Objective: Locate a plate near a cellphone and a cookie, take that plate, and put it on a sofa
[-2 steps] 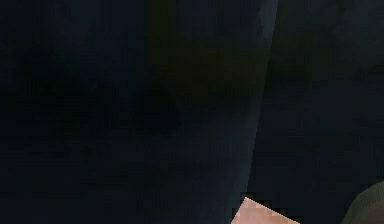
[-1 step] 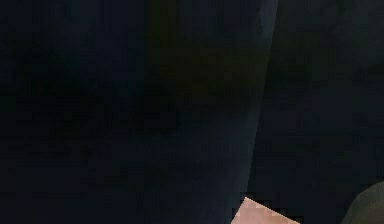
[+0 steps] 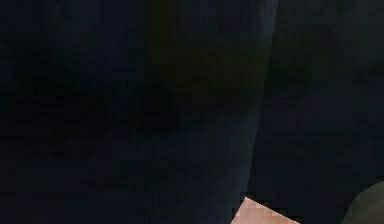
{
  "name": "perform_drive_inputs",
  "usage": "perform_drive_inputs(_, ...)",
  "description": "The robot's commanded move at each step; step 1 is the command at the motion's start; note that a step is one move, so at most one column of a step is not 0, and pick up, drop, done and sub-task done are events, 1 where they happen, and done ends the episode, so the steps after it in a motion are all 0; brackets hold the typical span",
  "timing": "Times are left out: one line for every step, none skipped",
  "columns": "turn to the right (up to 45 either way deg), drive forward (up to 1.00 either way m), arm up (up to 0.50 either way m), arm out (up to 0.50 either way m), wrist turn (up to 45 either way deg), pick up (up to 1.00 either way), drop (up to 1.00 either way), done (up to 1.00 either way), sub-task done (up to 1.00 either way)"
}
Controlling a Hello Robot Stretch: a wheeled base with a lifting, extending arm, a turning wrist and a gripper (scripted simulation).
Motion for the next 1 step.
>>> perform_drive_inputs(0.0,0.00,0.00,0.00,0.0,0.00,0.00,1.00,0.00)
